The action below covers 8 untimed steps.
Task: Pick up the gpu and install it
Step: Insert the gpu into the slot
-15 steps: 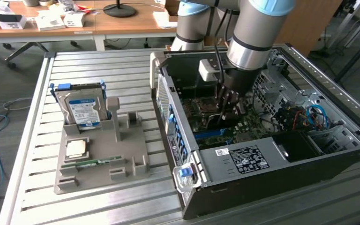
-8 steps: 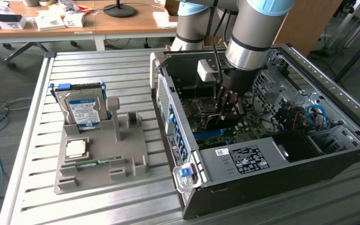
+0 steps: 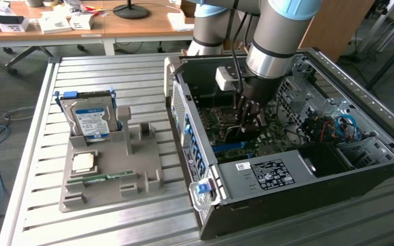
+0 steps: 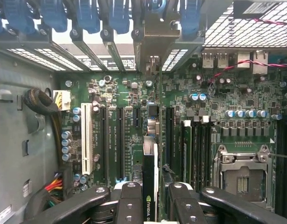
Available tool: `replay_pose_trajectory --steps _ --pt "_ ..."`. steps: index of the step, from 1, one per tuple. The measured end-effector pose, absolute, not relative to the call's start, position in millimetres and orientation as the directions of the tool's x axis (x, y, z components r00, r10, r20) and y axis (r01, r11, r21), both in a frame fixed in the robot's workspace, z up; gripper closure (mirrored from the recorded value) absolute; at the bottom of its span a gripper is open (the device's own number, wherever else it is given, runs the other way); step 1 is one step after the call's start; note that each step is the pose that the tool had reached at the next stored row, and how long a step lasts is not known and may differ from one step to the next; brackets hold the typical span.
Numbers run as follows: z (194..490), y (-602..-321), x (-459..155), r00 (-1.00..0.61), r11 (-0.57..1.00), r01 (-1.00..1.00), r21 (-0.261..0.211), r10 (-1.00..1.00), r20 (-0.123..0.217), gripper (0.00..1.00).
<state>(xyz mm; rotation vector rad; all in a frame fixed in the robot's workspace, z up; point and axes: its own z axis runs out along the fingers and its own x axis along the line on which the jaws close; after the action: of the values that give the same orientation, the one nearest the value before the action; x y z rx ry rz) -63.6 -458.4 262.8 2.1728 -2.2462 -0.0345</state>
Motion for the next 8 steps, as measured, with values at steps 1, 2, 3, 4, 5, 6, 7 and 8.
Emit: replay_pose_trajectory --steps 1,2,3,4,5,6,7,8 --pt "261.8 -458.4 -63.6 -0.033 0.033 -0.999 0.027 -0.999 -0.004 0.74" --pt "260.8 -458.4 -63.6 -0.033 0.033 -0.999 0.027 -0.999 -0.004 0.74" --pt "259.8 -458.4 -63.6 -0.033 0.033 -0.999 0.027 -0.999 -0.004 0.74" --pt "258.9 -458.4 -63.6 -0.033 0.033 -0.999 0.027 -0.999 -0.004 0.74" --pt "258.4 -458.4 -63.6 -0.033 0.033 -0.999 0.027 -0.999 -0.004 0.74" --pt "258.4 -458.4 -63.6 -0.033 0.033 -0.999 0.027 -0.999 -0.003 0.74" --pt "258.4 -458.5 -63.6 -0.033 0.033 -0.999 0.027 -0.999 -0.003 0.74" --pt "258.4 -458.5 -63.6 -0.033 0.033 -0.999 0.027 -0.999 -0.003 0.74"
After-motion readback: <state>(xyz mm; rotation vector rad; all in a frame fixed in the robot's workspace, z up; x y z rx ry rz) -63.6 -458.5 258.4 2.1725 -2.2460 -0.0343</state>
